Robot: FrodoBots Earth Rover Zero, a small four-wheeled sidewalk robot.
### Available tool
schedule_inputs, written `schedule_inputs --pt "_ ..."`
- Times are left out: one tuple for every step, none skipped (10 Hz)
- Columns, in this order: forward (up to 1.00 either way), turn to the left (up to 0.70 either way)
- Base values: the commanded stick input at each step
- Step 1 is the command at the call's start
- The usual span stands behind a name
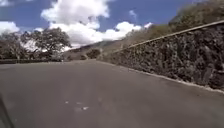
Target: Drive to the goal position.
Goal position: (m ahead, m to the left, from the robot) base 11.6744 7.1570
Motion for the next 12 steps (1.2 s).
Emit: schedule_inputs --pt "0.7 0.0" --pt "0.7 0.0" --pt "0.7 0.0" --pt "0.7 0.0" --pt "0.7 0.0" --pt "0.7 0.0" --pt "0.7 0.0" --pt "0.7 0.0" --pt "0.7 0.0" --pt "0.7 0.0" --pt "0.7 0.0" --pt "0.7 0.0"
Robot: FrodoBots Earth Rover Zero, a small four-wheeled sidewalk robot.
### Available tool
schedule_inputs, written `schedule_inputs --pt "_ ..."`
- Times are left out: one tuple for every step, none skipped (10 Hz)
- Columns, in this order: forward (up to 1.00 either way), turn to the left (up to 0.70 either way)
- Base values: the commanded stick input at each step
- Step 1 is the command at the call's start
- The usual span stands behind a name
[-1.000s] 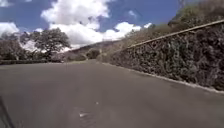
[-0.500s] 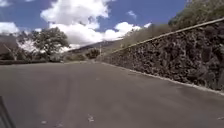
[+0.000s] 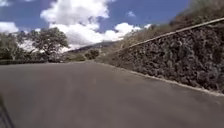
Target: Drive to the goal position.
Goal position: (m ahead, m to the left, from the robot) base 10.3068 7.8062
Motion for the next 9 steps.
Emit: schedule_inputs --pt "0.7 0.0" --pt "0.7 0.0" --pt "0.7 0.0" --pt "0.7 0.0" --pt "0.7 0.0" --pt "0.7 0.0" --pt "0.7 0.0" --pt "0.7 0.0" --pt "0.7 0.0"
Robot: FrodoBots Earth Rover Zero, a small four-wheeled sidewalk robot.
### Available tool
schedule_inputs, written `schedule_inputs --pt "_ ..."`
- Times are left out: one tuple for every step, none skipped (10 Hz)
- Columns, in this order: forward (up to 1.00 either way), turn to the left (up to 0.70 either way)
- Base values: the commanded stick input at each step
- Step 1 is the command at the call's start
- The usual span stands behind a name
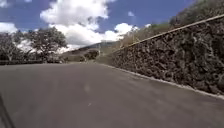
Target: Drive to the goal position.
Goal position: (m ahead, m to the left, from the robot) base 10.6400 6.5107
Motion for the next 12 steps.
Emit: schedule_inputs --pt "0.7 0.0" --pt "0.7 0.0" --pt "0.7 0.0" --pt "0.7 0.0" --pt "0.7 0.0" --pt "0.7 0.0" --pt "0.7 0.0" --pt "0.7 0.0" --pt "0.7 0.0" --pt "0.7 0.0" --pt "0.7 0.0" --pt "0.7 0.0"
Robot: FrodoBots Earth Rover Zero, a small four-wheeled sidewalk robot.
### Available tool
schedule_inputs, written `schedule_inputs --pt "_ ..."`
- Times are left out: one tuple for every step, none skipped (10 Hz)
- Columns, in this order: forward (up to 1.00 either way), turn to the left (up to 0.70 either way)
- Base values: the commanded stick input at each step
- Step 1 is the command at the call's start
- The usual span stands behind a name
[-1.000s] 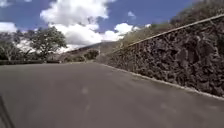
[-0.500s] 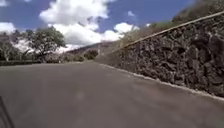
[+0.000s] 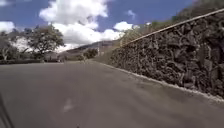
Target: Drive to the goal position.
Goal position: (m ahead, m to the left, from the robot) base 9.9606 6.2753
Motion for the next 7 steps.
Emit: schedule_inputs --pt "0.7 0.0" --pt "0.7 0.0" --pt "0.7 0.0" --pt "0.7 0.0" --pt "0.7 0.0" --pt "0.7 0.0" --pt "0.7 0.0"
